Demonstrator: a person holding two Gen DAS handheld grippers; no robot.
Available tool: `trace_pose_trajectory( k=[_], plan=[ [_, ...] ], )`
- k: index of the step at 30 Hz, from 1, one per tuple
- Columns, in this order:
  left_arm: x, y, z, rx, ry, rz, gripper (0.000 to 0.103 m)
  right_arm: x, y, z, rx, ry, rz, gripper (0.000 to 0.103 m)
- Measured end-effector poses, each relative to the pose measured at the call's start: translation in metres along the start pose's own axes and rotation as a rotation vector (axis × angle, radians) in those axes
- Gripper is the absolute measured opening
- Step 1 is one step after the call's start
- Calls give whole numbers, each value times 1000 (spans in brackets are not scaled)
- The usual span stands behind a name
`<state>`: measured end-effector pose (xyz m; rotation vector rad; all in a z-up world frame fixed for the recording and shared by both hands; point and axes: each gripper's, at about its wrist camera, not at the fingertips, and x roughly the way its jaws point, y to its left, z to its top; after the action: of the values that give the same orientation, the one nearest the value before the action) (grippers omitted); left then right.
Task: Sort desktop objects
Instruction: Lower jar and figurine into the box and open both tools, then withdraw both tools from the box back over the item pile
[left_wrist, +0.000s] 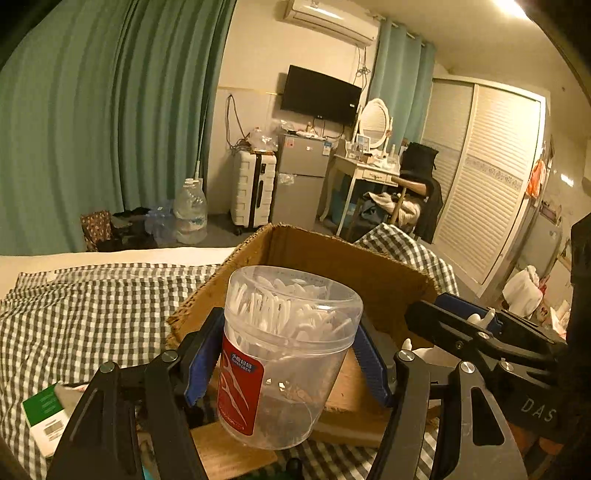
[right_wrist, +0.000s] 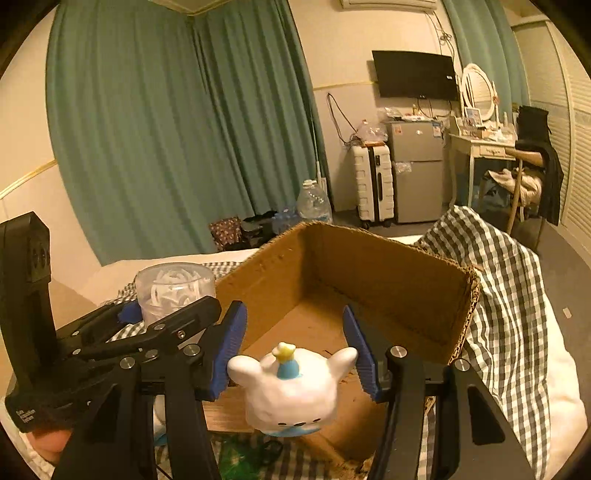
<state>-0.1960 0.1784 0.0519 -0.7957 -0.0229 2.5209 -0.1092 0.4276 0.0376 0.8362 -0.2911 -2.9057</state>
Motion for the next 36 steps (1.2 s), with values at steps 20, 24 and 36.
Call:
trace_pose_trajectory(
  k=[20, 24, 36],
  plan=[
    [32, -14, 24, -51, -27, 45, 89, -2, -29, 3, 58, -4, -41, 70],
    [5, -15, 21, -16, -49, 71, 89, -18, -21, 5, 42, -17, -50, 70],
    [-109, 9, -7, 12, -80, 171, 93, -87, 45, -13, -43, -32, -16, 70]
  ],
)
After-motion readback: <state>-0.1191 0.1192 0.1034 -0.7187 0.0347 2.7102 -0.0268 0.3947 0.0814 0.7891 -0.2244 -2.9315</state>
